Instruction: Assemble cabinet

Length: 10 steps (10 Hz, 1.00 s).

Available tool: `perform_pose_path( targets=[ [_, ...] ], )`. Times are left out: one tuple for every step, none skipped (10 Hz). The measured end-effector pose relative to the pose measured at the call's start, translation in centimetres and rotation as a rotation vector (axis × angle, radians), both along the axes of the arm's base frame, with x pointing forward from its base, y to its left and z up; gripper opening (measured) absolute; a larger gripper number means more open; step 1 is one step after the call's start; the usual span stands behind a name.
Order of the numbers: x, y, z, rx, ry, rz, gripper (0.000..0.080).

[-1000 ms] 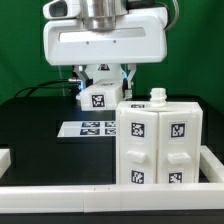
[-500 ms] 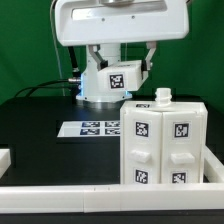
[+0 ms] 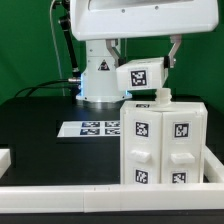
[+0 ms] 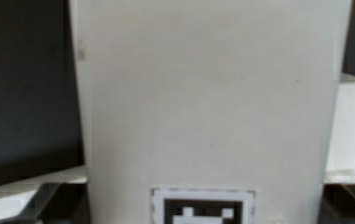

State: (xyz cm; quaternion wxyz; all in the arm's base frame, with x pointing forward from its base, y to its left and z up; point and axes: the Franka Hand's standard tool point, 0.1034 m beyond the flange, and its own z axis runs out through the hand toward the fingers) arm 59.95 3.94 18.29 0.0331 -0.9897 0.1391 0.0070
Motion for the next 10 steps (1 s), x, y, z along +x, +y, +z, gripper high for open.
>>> perform_pose_path(
  targets=[
    [0.2, 0.4, -0.4, -0.001, 0.003, 0.000, 0.0556],
    [0.3, 0.7, -0.5, -0.002, 0.004, 0.000, 0.0556],
    [0.4, 1.2, -0.6, -0.002, 0.004, -0.006, 0.0556],
    [0.4, 1.6, -0.6, -0.002, 0.002, -0.003, 0.0556],
    [0.5, 1.8, -0.7, -0.002, -0.005, 0.000, 0.0556],
    [0.2, 2.0, -1.3, -0.003, -0.002, 0.004, 0.0556],
    [0.0, 2.1, -1.8, -0.004, 0.005, 0.008, 0.0556],
    [0.3, 2.3, -1.8, -0.005, -0.008, 0.010, 0.0556],
    [0.5, 2.3, -1.8, -0.005, -0.019, 0.011, 0.0556],
    [0.7, 2.3, -1.8, -0.006, -0.032, 0.011, 0.0556]
  ],
)
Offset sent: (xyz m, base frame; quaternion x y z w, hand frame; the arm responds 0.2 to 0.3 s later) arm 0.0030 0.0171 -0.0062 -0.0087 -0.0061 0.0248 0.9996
